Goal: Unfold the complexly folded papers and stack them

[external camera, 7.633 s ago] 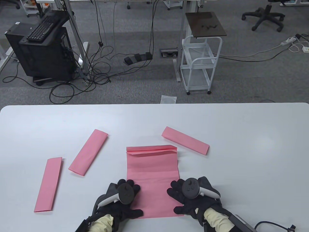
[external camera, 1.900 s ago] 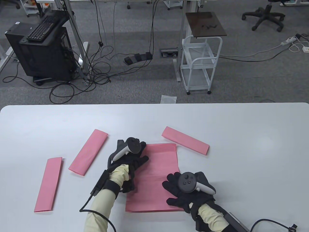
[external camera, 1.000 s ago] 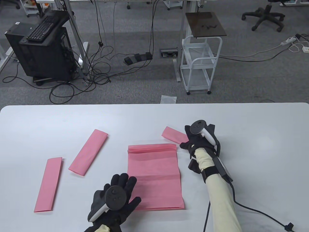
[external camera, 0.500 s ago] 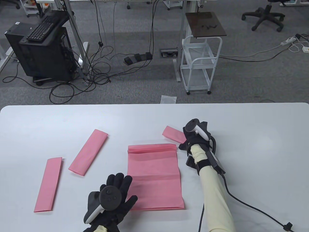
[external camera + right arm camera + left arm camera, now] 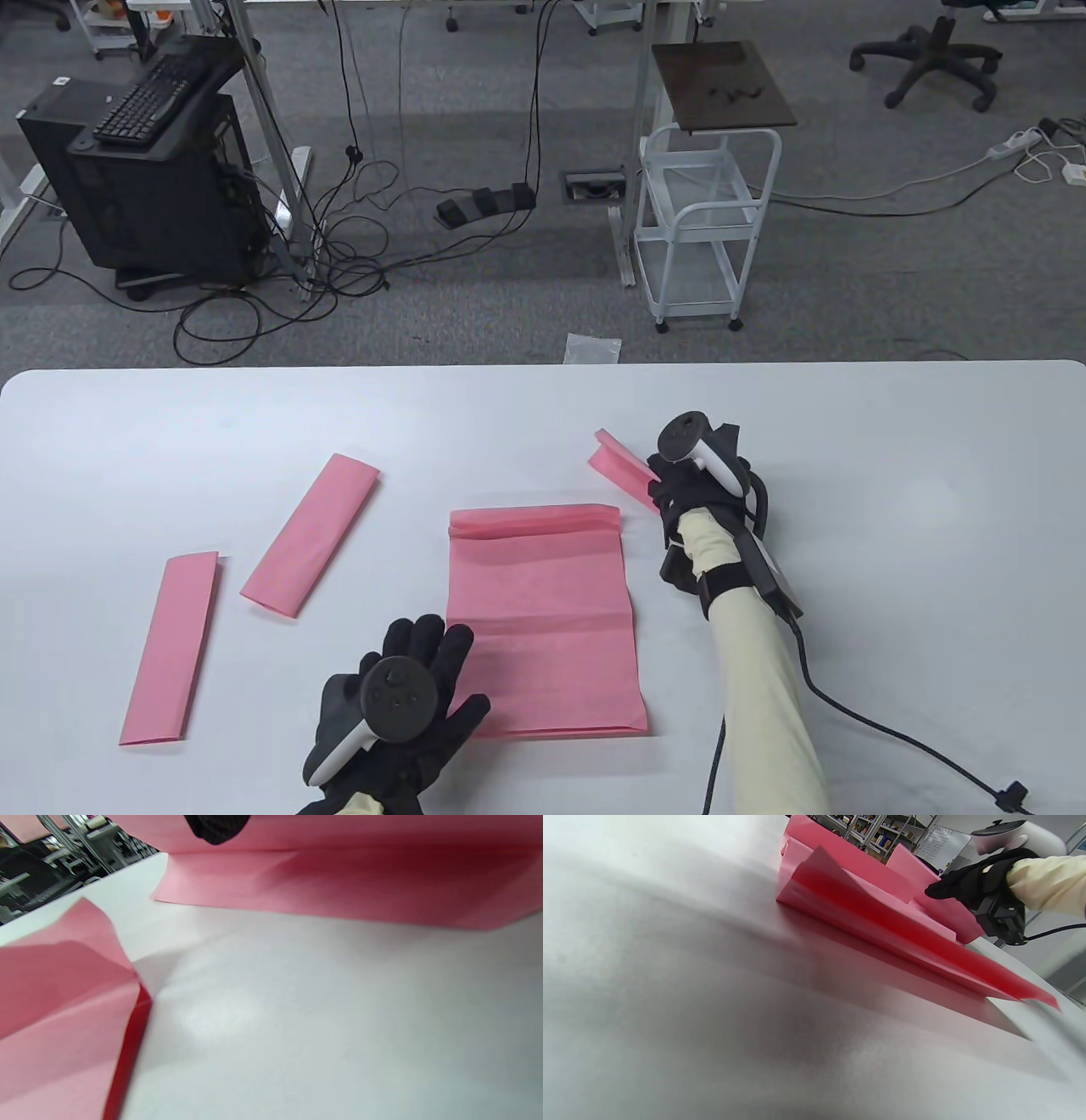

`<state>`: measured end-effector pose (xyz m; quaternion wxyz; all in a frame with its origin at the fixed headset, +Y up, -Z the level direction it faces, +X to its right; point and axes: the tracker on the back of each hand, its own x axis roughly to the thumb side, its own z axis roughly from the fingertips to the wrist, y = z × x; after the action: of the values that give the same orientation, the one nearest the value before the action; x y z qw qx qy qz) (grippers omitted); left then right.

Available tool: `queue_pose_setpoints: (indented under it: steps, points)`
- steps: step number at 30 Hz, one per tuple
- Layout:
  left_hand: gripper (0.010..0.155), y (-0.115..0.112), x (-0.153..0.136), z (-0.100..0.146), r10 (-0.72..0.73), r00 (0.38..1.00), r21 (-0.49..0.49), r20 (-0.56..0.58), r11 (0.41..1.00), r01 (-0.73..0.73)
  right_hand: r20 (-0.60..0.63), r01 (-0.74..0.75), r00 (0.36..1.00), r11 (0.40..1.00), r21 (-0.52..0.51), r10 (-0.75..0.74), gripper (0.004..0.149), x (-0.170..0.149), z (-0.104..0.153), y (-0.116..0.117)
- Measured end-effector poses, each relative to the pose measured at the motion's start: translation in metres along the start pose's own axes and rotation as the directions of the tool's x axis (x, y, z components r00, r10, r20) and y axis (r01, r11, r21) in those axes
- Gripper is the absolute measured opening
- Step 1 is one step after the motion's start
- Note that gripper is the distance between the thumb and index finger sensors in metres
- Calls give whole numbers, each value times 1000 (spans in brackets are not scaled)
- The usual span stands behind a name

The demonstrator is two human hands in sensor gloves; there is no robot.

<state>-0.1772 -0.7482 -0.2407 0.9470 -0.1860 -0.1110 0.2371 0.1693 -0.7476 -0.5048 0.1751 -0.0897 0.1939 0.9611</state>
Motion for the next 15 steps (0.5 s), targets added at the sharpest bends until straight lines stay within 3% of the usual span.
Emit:
queue_pose_setpoints:
  steps: [3,7,11,15]
  points:
    - [72,-2,1,-1,-9,1000,-10,0,1000,9,78,79,994,997,-26,-77,56,-3,15,-10]
    - [72,-1,3,-4,2,1000,-14,14,1000,-1,264,326,912,945,-5,-313,56,-5,42,-20]
    - [72,11,10,-16,88,995,5,50,996,-89,431,580,677,793,188,-597,57,-1,84,-11]
    - [74,23,24,-30,170,980,-3,104,985,-171,483,655,492,673,342,-724,58,8,116,9]
